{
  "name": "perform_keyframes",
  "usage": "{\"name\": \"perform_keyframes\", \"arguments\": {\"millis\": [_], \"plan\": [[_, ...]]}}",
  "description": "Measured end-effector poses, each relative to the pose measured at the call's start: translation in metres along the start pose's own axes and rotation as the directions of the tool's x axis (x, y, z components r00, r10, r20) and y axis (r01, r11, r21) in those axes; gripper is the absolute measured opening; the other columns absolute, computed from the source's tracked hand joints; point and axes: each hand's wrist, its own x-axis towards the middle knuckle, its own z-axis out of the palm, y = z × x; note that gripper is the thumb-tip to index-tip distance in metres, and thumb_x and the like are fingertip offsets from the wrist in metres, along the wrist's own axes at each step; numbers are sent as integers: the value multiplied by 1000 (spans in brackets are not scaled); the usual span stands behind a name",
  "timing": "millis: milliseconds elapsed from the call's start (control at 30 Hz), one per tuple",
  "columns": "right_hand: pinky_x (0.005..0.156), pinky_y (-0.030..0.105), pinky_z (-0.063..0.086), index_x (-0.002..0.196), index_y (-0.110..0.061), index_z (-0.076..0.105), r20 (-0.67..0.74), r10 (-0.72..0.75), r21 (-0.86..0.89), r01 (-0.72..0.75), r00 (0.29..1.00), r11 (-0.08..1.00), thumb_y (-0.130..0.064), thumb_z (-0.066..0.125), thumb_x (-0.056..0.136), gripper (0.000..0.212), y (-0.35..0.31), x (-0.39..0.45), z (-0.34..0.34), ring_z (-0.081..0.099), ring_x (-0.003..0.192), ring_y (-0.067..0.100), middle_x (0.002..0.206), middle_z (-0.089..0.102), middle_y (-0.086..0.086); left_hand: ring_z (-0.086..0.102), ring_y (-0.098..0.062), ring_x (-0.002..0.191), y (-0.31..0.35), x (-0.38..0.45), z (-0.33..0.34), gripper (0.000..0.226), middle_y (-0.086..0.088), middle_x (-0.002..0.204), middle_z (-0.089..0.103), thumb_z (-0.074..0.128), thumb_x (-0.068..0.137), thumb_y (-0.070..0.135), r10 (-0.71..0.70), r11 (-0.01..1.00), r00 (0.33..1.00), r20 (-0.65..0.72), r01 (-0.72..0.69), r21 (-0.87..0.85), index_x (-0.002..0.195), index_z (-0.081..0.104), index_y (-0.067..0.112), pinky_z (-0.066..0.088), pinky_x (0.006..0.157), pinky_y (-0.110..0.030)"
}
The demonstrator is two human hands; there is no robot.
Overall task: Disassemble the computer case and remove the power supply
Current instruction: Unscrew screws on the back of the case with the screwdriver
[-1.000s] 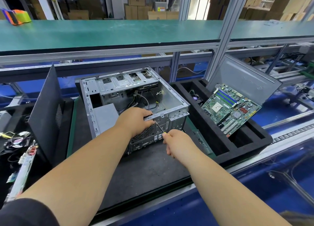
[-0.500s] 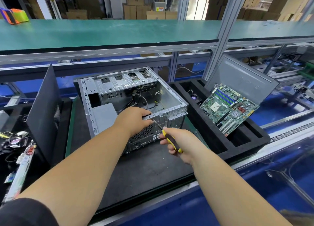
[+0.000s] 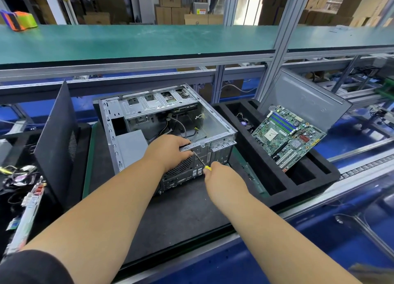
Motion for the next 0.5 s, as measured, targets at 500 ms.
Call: {"name": "perform_keyframes", "arguments": {"millis": [500], "plan": [[38,15,38,86,3,61,606,-20,794,-604,795,64,-27,48,103,37,15,6,-19,45,38,7,69,66,15,57,-10,76,-5,2,4,17,15,76,63,59,86,54,9,1000,1000,-9,-9,16,95,66,42,43,59,-25]]}}
